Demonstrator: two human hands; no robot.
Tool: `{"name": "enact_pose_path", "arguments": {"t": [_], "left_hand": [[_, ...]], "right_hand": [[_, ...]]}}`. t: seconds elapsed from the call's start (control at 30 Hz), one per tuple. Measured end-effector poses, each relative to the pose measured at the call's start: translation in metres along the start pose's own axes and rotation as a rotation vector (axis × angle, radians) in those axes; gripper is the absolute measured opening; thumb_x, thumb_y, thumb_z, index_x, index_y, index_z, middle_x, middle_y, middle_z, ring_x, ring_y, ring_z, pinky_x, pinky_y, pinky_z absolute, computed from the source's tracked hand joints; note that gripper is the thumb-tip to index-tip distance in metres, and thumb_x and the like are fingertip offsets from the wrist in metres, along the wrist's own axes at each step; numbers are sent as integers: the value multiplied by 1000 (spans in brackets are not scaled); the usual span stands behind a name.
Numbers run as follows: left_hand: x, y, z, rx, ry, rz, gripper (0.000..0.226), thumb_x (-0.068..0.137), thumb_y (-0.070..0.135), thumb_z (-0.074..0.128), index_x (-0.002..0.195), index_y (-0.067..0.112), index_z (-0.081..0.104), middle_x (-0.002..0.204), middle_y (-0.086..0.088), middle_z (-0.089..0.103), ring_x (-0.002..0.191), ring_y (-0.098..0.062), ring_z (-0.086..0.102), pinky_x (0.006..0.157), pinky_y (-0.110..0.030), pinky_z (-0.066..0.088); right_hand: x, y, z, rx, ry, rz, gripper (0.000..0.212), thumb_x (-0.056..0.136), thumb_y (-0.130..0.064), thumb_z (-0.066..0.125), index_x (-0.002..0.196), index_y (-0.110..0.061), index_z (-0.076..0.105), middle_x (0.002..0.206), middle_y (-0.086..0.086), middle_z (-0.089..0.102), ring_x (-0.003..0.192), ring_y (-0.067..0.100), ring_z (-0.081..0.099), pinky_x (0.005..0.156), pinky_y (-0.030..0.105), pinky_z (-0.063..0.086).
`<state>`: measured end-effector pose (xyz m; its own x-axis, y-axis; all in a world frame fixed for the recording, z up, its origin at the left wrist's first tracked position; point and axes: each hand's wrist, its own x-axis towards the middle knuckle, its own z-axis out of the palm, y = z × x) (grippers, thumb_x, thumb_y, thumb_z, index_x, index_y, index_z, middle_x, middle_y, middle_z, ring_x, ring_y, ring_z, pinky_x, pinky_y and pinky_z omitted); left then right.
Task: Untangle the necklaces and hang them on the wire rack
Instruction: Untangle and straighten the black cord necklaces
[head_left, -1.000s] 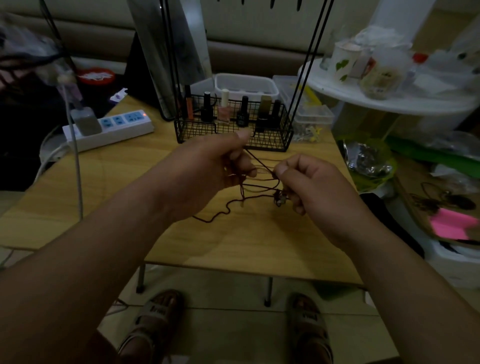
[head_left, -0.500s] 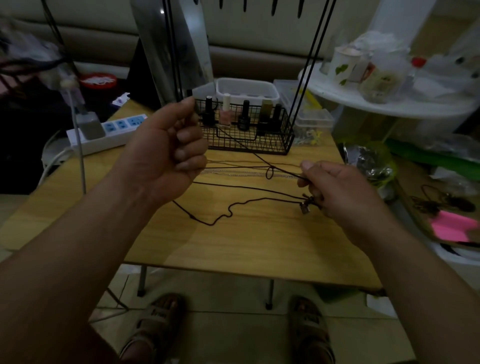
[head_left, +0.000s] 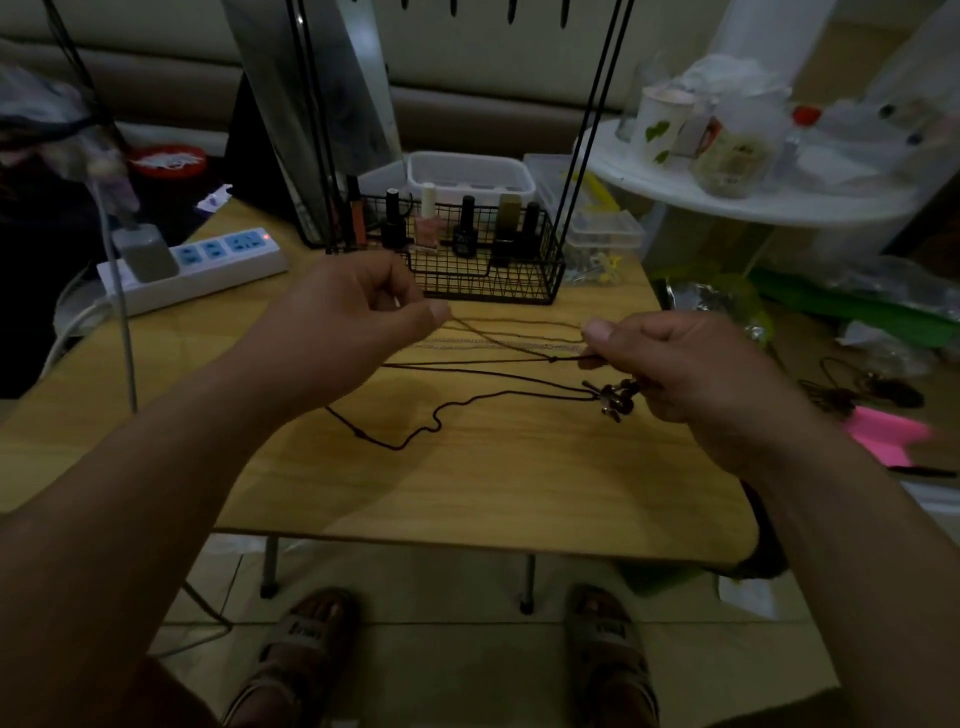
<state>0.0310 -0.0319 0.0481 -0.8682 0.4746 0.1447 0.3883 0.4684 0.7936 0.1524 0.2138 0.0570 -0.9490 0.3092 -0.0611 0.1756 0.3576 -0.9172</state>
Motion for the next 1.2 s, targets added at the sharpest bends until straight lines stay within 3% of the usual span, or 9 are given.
{"name": "enact_pose_path", "arguments": {"t": [0.1,0.2,0.3,0.4,0.5,0.67,0.83,0.97,1.2], "left_hand": [[-4,2,9,68,-96,21,15,91,49,69,98,35,70,85,8,67,69,-4,61,63,-32,51],[-7,9,22,98,-162,91,17,95,48,65,111,43,68,101,20,64,86,2,60,66,-27,48],[-10,19,30,-80,-260,117,18,101,35,62,116,41,69,107,16,70,91,-1,64,74,-28,52],[-10,26,33,-309,-355,116,20,92,25,64,109,22,73,106,-7,75,82,-28,59,74,-39,46],[-9,26,33,-374,-376,122,12,98,18,67,106,10,71,98,-9,77,70,-21,48,70,-38,42],[-7,26,33,-428,-385,112,13,91,25,68,96,13,70,88,-5,77,71,-24,46,69,-38,40],[-7,19,30,-463,-352,117,7,97,20,66,95,15,69,87,-4,72,78,-20,56,74,-31,50],[-9,17,30,-494,-298,108,10,98,20,63,98,12,70,95,-8,71,94,-16,66,86,-21,54],[-8,16,36,-454,-248,52,12,100,20,65,100,11,72,87,-1,76,89,-16,72,90,-28,58]], "right_hand": [[-3,-5,1,130,-85,-23,32,69,-55,72,61,-25,74,79,-3,71,44,1,39,48,21,29],[-1,-9,8,236,-97,-41,34,69,-55,74,66,-21,74,71,12,39,48,8,26,42,20,22],[3,-13,16,262,-84,-63,35,74,-54,72,68,-20,73,69,10,33,51,15,22,46,27,18],[8,-14,23,264,-35,-69,38,77,-55,70,72,-18,73,53,-4,38,48,12,24,45,26,18],[13,-13,27,208,37,-48,43,76,-60,70,76,-17,73,50,-11,41,44,8,29,44,24,25],[14,-12,30,198,50,-48,36,90,-52,69,77,-19,73,48,-13,45,41,4,37,44,22,28],[8,-11,31,126,57,-92,26,97,-42,66,91,-19,75,69,-8,60,50,-2,48,51,18,37],[0,-9,31,-75,172,-220,6,98,-39,66,99,-36,70,93,-19,68,70,0,59,64,22,45],[-13,-10,35,-99,75,-340,3,91,-24,74,91,-25,71,88,-5,68,75,9,62,63,16,50]]}}
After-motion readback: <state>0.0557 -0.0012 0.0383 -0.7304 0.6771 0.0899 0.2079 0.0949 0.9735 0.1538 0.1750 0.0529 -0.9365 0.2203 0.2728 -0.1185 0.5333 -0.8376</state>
